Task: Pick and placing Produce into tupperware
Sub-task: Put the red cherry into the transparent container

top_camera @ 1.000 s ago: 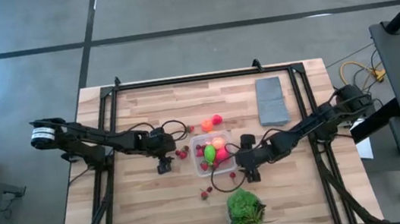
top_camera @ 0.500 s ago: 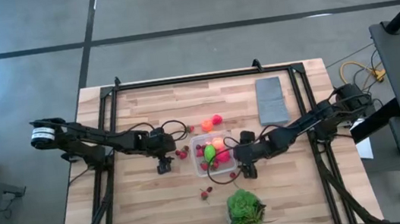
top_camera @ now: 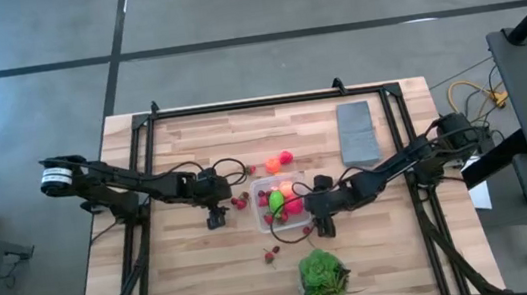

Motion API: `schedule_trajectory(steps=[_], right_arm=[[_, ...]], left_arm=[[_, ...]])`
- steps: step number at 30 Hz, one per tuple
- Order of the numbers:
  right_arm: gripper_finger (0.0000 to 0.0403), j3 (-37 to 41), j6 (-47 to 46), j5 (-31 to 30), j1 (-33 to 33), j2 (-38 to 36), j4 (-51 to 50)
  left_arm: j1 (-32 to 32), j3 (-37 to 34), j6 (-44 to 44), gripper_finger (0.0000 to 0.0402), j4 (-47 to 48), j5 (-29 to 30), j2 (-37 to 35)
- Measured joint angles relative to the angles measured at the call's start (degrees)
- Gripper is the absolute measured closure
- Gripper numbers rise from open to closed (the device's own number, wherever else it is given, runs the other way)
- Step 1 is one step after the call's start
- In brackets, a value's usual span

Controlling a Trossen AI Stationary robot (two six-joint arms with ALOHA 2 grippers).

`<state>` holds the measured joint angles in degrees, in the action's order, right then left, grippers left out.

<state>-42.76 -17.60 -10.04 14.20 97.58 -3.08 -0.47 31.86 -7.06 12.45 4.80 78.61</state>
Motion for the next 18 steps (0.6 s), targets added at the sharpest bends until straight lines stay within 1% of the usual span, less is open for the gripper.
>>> schedule_trajectory(steps=[5,8,13,18], right_arm=[[0.0145,-0.5,-2.6,0.3,0.0,0.3,-0.4],[0.0152,-1.1,-2.7,-0.1,0.0,0.0,-1.9],[0.018,-1.5,-2.1,-0.1,0.0,-0.4,-5.4],[0.0211,-1.5,-2.0,-0.3,0.0,-0.2,-5.1]], left_arm=[[0.0,0.0,0.0,0.018,0.0,0.0,0.0],[0.0,0.0,0.0,0.018,0.0,0.0,0.0],[0.0,0.0,0.0,0.018,0.0,0.0,0.0],[0.0,0.0,0.0,0.018,0.0,0.0,0.0]])
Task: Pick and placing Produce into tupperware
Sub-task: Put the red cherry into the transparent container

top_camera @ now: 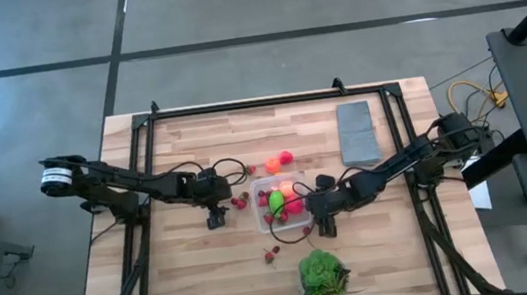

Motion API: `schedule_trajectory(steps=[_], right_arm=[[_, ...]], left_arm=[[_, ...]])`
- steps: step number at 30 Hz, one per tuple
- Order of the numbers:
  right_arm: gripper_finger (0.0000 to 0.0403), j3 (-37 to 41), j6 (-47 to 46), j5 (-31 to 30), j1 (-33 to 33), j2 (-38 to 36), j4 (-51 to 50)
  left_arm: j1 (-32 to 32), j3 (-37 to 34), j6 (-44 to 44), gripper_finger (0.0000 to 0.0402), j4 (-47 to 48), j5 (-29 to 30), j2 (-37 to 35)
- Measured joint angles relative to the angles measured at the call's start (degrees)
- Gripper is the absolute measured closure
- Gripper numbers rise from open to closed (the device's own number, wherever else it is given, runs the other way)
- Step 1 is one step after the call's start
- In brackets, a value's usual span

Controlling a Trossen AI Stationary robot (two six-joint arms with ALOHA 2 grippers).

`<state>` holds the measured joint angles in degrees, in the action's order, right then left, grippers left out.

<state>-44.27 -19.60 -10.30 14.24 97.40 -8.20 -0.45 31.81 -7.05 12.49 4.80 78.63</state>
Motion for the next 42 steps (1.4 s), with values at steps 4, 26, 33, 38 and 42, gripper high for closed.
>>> schedule_trajectory(steps=[4,26,33,38,42], right_arm=[[0.0225,0.0,0.1,-0.1,0.0,0.0,0.3],[0.0303,0.3,-2.6,-0.3,0.0,-1.8,-1.6],[0.0301,0.3,-4.0,-0.5,0.0,-8.3,-8.1],[0.0301,0.2,-4.0,-3.9,-0.1,-15.0,-9.6],[0.0301,0.1,-5.1,-4.5,-1.4,-19.8,-7.9]], left_arm=[[0.0,0.0,0.0,0.018,0.0,0.0,0.0],[0.0,0.0,0.0,0.018,0.0,0.0,0.0],[0.0,0.0,0.0,0.018,-0.3,0.0,0.0],[0.0,0.0,0.0,0.018,-0.4,0.0,0.0],[0.0,0.0,0.0,0.018,-0.7,0.0,0.0]])
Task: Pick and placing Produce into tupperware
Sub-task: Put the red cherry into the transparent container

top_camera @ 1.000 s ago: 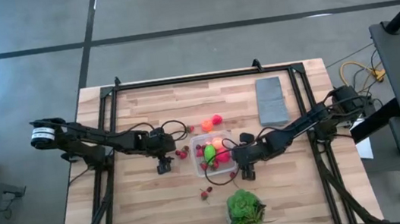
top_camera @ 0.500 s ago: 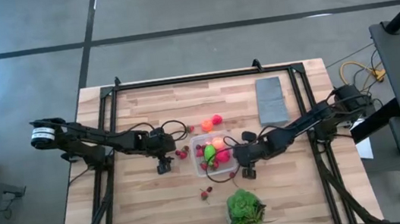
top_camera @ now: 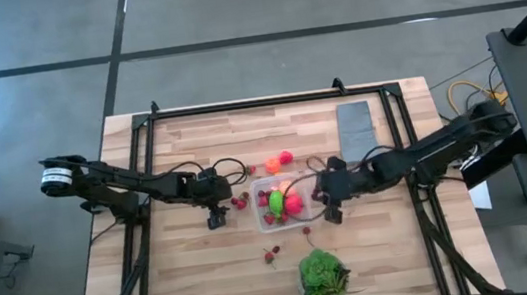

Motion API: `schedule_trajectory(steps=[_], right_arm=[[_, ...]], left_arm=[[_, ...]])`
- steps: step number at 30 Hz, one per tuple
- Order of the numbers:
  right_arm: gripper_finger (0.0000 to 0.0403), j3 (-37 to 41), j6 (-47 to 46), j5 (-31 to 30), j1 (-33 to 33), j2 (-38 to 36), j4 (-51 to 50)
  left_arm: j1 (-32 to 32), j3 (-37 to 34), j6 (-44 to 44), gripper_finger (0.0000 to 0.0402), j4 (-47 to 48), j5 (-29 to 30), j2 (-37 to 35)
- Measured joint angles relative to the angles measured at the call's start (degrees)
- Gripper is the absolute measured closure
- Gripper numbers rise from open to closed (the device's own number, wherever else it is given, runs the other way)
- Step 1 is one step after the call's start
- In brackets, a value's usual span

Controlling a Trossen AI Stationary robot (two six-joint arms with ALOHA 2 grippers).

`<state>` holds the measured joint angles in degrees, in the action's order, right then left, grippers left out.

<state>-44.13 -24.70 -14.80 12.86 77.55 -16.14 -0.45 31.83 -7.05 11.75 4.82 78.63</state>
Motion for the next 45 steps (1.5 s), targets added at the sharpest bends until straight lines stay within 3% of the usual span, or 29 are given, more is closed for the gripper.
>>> schedule_trajectory(steps=[4,10,17,20,24,32,45], right_arm=[[0.0301,0.0,-4.0,1.0,-2.8,-1.8,3.4],[0.0299,-0.1,-5.4,10.8,-7.0,2.6,11.1],[0.0255,-2.5,-9.4,16.7,-7.7,9.2,11.8],[0.0231,-5.0,-7.9,16.8,-7.7,10.5,10.9],[0.0209,-8.8,-4.8,16.0,-7.7,10.2,1.3],[0.0207,-15.0,-0.8,8.3,-7.5,8.5,-18.0],[0.0209,-14.1,-5.9,5.7,-7.5,8.1,-20.6]], left_arm=[[0.0,0.0,0.0,0.018,-1.1,0.0,0.0],[0.0,0.0,0.0,0.018,-1.2,0.0,0.0],[0.0,0.0,-0.1,0.018,-1.2,0.0,0.0],[0.0,0.0,-0.1,0.018,-1.2,0.0,0.0],[0.0,0.0,-0.3,0.018,-1.9,0.0,0.0],[0.0,0.1,-1.6,0.018,-4.8,0.0,0.0],[0.1,-0.3,3.4,0.018,-6.3,-0.4,3.7]])
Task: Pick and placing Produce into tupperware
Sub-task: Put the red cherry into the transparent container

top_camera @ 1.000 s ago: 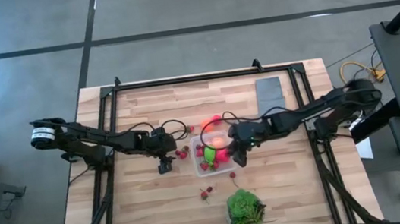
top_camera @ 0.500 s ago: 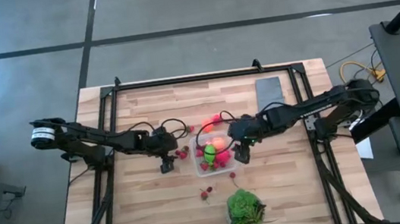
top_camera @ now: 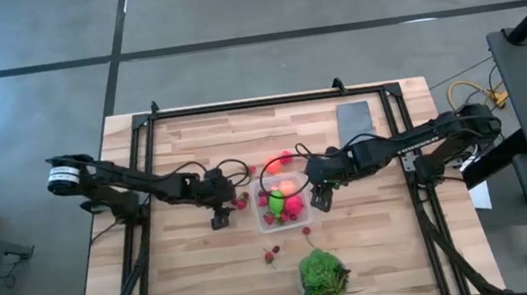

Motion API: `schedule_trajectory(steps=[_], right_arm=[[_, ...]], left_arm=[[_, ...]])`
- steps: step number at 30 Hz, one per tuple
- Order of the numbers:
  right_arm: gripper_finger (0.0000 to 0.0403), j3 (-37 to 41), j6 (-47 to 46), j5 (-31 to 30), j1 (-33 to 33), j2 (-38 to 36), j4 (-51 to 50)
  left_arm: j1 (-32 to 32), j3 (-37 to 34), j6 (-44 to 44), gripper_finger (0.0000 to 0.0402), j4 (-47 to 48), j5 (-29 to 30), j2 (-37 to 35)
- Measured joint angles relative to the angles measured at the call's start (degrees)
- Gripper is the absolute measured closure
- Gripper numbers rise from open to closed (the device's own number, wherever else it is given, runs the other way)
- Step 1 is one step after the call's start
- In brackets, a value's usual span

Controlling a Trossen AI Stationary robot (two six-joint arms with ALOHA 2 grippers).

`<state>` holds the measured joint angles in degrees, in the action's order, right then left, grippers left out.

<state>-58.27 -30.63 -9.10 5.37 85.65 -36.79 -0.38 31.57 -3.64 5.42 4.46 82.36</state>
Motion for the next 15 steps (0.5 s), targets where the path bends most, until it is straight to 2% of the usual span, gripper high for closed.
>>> schedule_trajectory(steps=[5,15], right_arm=[[0.0209,0.3,-0.9,0.0,0.0,0.0,0.0],[0.0211,0.4,-0.8,-1.3,0.0,0.0,0.2]], left_arm=[[0.0,0.9,-0.1,0.018,-1.0,-0.4,3.1],[0.0,1.2,-0.1,0.0189,-1.2,-0.3,3.1]])
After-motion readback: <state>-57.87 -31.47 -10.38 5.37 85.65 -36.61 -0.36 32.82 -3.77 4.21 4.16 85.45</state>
